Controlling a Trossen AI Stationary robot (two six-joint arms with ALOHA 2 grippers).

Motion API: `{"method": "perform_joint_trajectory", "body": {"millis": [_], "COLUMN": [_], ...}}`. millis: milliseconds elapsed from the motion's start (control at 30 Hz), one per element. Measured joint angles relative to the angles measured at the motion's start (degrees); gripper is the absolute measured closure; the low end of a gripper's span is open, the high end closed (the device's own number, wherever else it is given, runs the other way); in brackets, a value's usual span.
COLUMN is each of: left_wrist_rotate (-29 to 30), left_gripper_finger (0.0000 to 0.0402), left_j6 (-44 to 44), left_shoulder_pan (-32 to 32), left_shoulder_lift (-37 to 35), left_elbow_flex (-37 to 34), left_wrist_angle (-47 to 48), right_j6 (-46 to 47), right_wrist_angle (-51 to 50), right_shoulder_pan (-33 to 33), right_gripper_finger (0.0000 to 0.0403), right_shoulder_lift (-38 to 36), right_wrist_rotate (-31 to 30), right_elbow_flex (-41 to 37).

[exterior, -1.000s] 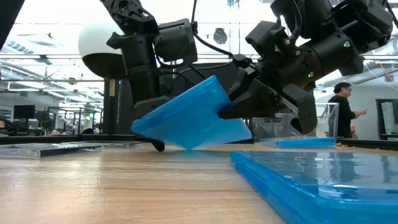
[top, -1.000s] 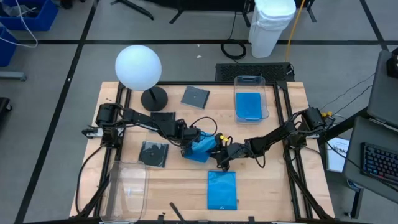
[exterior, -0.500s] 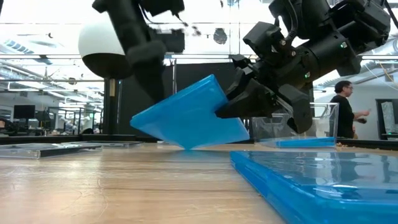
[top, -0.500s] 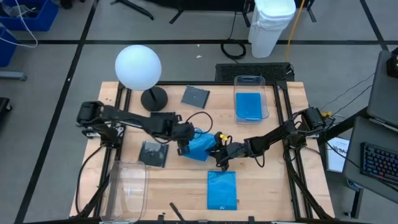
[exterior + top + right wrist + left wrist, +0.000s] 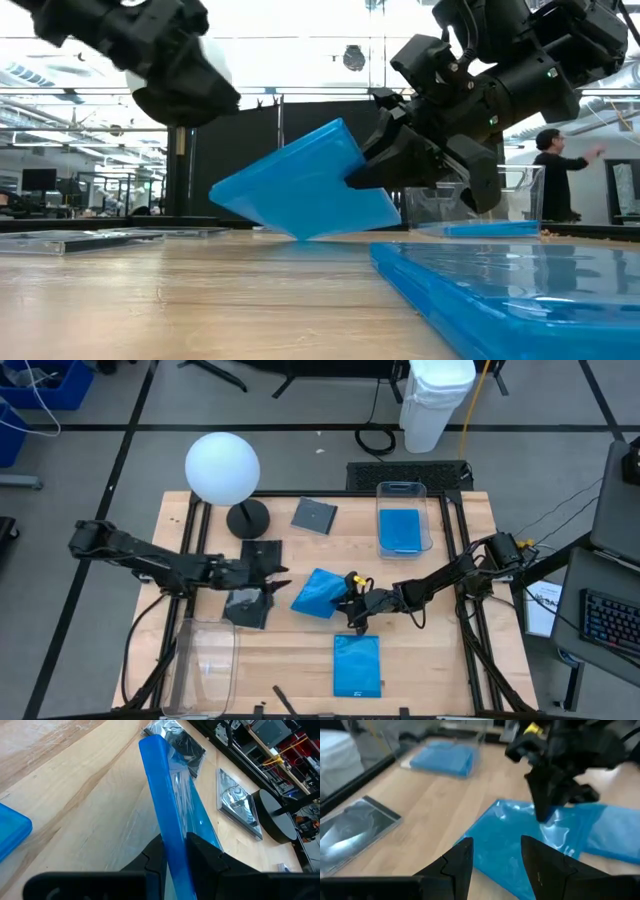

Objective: Pick & place jewel cases by type
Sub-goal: Put the top blue CD case into the top transparent bin

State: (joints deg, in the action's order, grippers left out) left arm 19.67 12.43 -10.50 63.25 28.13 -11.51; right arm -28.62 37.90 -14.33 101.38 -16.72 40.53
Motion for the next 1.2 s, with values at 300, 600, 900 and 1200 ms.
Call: {"method": "perform_joint_trajectory", "body": {"millis": [300,600,900,1200], "left_wrist_rotate": [1.52,4.14,8.35,3.75], "left_gripper_finger": [0.0231,0.0231,0.0231,0.0231], "left_j6": [-2.95,-6.02,-5.45,-3.28], "left_shoulder_pan": [-0.81,-0.77,1.54,2.66], "left_shoulder_lift": [-13.19,-24.18,-37.13,-42.59], "left_elbow_flex": [-19.61,-27.54,-27.51,-27.5], "left_wrist_angle": [-26.03,-29.26,-7.78,1.57], "right_j6": [0.52,0.55,1.44,5.28], "right_wrist_angle": [0.8,0.5,0.06,-0.25], "right_shoulder_pan": [0.09,0.09,0.11,0.11], "right_gripper_finger": [0.0349,0.0348,0.0348,0.0348], "right_shoulder_lift": [0.02,0.02,0.02,0.02], "right_wrist_rotate": [0.03,0.02,-0.03,0.1], "right_elbow_flex": [-0.04,-0.02,-0.02,-0.02]}}
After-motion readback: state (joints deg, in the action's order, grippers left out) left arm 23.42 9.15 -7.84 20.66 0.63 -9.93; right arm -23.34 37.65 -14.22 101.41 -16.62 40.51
